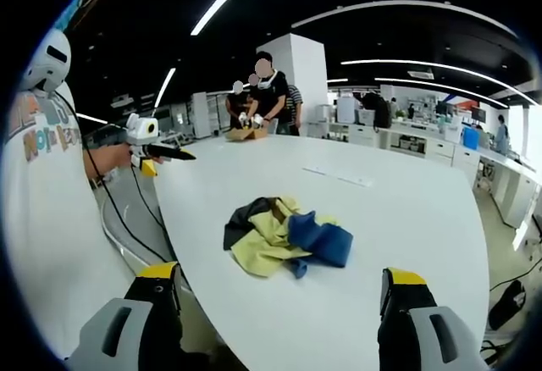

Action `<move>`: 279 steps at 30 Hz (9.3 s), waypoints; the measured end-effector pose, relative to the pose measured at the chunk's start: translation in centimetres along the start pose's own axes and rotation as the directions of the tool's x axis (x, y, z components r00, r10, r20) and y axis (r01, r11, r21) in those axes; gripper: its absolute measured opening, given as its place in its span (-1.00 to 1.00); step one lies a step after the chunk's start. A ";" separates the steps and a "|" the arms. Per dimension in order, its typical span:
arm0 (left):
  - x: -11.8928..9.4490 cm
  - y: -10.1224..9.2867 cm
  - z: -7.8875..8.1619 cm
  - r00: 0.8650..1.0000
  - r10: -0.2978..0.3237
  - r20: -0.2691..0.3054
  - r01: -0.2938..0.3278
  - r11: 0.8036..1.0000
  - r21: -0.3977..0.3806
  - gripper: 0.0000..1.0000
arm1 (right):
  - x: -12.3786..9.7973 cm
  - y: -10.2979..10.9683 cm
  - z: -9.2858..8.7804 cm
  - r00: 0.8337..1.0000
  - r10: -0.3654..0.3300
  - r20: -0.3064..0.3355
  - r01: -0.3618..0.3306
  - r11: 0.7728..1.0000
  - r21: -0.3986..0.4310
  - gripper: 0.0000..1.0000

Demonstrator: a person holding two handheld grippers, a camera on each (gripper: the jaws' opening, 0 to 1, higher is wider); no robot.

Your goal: Fold the garment on the visible template until the final outline fits inside the template.

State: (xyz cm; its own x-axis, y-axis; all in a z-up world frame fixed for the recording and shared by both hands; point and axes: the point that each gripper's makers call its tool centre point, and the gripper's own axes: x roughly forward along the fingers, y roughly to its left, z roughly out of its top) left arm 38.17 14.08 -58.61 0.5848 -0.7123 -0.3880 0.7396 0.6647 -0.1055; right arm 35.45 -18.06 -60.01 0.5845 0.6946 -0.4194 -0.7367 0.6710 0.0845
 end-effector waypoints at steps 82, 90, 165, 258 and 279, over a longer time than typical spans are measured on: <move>5.5 1.9 1.8 0.998 -0.055 0.003 0.055 0.998 -0.012 0.71 | 7.8 -2.7 4.0 0.991 0.134 -0.024 -0.134 0.991 0.020 0.36; 6.4 1.7 2.6 0.998 -0.066 0.018 0.066 0.998 -0.011 0.71 | 8.3 -3.0 4.0 0.989 0.144 -0.033 -0.144 0.989 0.018 0.34; 13.2 5.1 0.7 0.989 -0.116 -0.093 0.113 0.993 -0.036 0.43 | 16.1 -6.5 4.8 0.967 0.198 -0.159 -0.196 0.980 0.028 -0.04; 20.6 8.2 -4.5 0.961 -0.049 -0.274 0.029 0.996 -0.080 -0.71 | 22.2 -7.5 -0.3 0.916 0.178 -0.360 -0.178 0.984 0.034 -0.85; 20.2 8.1 -4.1 0.960 -0.031 -0.280 0.019 0.999 -0.044 -1.00 | 21.8 -7.4 -0.8 0.912 0.162 -0.377 -0.170 0.985 0.012 -1.00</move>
State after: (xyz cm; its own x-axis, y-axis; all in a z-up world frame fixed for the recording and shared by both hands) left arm 54.62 6.00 -71.08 0.4455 -0.6410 -0.6251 0.7355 0.6601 -0.1528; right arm 53.41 -8.09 -70.52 0.2854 0.6444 -0.7094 -0.8212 0.5461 0.1657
